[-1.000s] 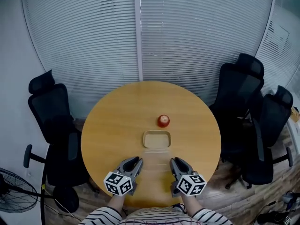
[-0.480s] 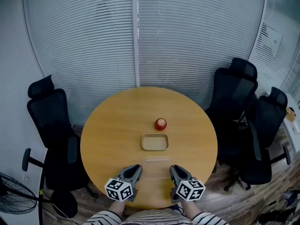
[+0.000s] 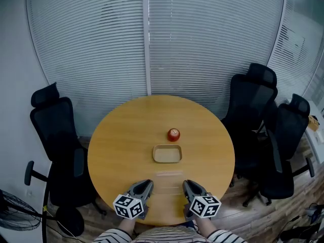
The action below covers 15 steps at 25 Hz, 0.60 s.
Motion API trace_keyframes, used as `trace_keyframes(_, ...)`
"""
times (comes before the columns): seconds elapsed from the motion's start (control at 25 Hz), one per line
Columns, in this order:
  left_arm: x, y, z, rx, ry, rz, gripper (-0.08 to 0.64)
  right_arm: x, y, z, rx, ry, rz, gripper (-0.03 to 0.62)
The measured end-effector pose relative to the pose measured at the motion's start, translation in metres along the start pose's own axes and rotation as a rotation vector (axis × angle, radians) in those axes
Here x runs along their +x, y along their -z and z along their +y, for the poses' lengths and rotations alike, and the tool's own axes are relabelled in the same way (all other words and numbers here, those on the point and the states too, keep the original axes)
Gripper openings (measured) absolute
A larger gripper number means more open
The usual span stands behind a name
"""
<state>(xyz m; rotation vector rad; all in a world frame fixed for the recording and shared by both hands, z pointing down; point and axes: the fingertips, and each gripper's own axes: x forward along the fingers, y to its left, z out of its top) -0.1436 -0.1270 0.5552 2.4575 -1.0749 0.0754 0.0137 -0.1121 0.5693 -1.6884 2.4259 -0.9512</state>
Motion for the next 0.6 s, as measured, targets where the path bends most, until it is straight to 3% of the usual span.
trace_keyframes(0.6,0.0071,0.0044,0.0003,-0.004,-0.005,0.019,0.051,0.0012,0.0006,-0.0067,-0.004,0.002,0.016,0.069)
